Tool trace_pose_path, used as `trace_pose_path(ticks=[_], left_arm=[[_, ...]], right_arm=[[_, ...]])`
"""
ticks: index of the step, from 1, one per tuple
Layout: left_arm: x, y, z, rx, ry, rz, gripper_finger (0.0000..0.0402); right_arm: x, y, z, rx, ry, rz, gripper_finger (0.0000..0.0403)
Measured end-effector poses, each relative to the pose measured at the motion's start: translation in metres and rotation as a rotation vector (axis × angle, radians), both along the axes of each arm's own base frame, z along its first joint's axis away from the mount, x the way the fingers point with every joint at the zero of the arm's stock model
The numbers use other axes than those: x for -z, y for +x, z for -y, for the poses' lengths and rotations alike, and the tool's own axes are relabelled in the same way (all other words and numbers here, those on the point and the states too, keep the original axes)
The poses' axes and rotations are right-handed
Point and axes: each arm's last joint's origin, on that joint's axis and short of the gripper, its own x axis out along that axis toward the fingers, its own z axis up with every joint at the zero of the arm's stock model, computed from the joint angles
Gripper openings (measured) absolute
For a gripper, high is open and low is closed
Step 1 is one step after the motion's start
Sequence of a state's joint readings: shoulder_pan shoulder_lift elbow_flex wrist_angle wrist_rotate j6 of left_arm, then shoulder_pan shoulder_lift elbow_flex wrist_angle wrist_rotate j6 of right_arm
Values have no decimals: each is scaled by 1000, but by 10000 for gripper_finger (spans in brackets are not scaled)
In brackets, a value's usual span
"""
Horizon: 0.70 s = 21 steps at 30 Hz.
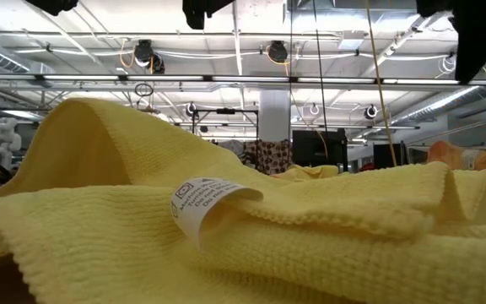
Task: Sort microfiber towel by color & place in baskets
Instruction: Put the orange microfiber cloth into the transparent bin
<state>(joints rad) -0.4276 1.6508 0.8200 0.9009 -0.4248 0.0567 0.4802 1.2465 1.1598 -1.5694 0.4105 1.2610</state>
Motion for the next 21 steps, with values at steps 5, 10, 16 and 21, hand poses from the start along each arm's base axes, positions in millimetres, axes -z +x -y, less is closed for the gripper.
trace_pose_path(ticks=[5, 10, 16, 21], left_arm=[[0, 2, -4, -14, -1, 1, 278], [1, 4, -9, -28, 3, -5, 278], [2, 10, -29, -88, 7, -17, 278], [6, 16, -48, -107, -52, -54, 278]], right_arm=[[-8, 14, -8, -40, -13, 2, 183], [-17, 31, -15, -188, -76, -23, 183], [-23, 46, -18, -451, -308, -96, 183], [-21, 52, -17, -527, -472, -137, 183]])
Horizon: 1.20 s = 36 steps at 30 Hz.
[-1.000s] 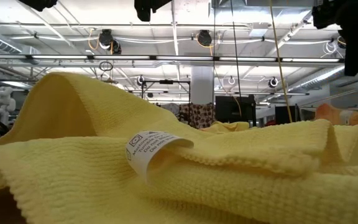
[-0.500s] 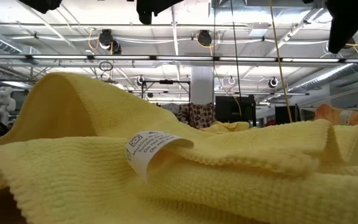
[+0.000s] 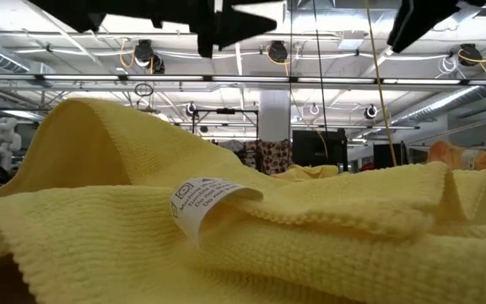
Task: Sort microfiber towel by color & place in baskets
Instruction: Put the orange microfiber cloth into the transparent bin
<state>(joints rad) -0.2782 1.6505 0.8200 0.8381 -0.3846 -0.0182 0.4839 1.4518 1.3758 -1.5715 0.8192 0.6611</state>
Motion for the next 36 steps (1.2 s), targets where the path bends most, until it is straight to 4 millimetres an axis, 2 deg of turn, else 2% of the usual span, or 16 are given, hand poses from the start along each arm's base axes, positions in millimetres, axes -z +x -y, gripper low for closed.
trace_pose_path(ticks=[5, 11, 14, 17, 20, 23, 28, 32, 36], left_arm=[[8, 4, -18, -16, -1, -80, 278], [14, 10, -61, -116, 16, -149, 278], [17, 12, -78, -134, -30, -207, 278], [19, 12, -85, -156, -52, -241, 278], [22, 11, -81, -143, -50, -274, 278], [23, 10, -69, -108, -45, -285, 278], [24, 8, -43, -25, -33, -298, 278], [24, 6, -27, 22, -25, -297, 278], [24, 4, -15, 54, -21, -297, 278]], right_arm=[[-2, 12, 6, 4, -148, 129, 183], [-4, 35, 19, -7, -139, 186, 183], [-3, 46, 32, -25, -168, 161, 183], [0, 56, 55, -10, -196, 121, 183], [3, 69, 85, -10, -134, 114, 183], [7, 79, 120, -70, -22, 129, 183], [17, 82, 180, -105, 89, 235, 183], [37, 86, 220, -113, 189, 329, 183], [64, 99, 252, -125, 197, 305, 187]])
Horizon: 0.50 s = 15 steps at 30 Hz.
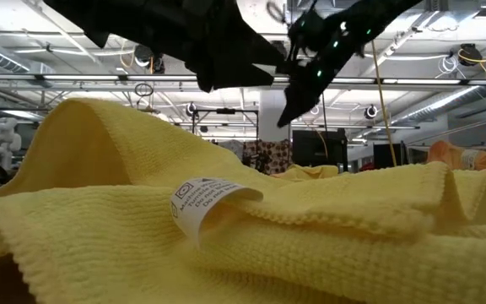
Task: Sort microfiber towel by color & place in baskets
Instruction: Put the orange microfiber cloth into the transparent bin
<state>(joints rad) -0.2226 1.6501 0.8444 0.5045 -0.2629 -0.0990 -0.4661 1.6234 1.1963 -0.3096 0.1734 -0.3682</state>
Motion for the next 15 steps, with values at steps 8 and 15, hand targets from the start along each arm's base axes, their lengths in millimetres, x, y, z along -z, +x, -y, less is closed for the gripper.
trace_pose_path(ticks=[8, 15], left_arm=[[0, -4, 19, 54, -9, 0, 278], [0, -6, 24, 29, -7, 4, 278]], right_arm=[[57, 17, 49, 19, 42, -153, 221], [95, 14, 70, 55, 123, -229, 221]])
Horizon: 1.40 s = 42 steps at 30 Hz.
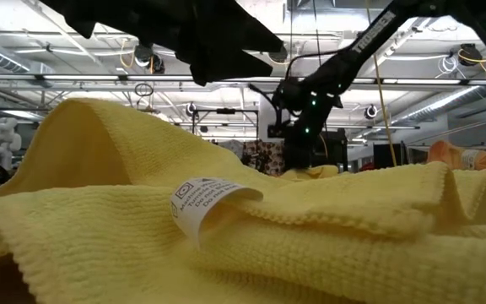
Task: Sort microfiber towel by color & place in baskets
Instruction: Put the orange microfiber cloth into the transparent bin
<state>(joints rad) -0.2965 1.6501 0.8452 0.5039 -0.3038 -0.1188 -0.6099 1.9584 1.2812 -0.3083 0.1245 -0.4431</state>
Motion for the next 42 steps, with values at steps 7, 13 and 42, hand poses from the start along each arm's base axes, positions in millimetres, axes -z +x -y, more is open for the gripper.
trace_pose_path(ticks=[7, 13, 42], left_arm=[[0, 0, -1, -43, 8, 2, 278], [2, -1, -2, -52, 18, -17, 278], [-38, -7, 13, -64, 206, 222, 278]], right_arm=[[25, -4, 10, 37, 43, -49, 115], [21, -5, 10, 54, 42, -38, 12], [-219, -83, -185, -276, -79, 546, 1]])
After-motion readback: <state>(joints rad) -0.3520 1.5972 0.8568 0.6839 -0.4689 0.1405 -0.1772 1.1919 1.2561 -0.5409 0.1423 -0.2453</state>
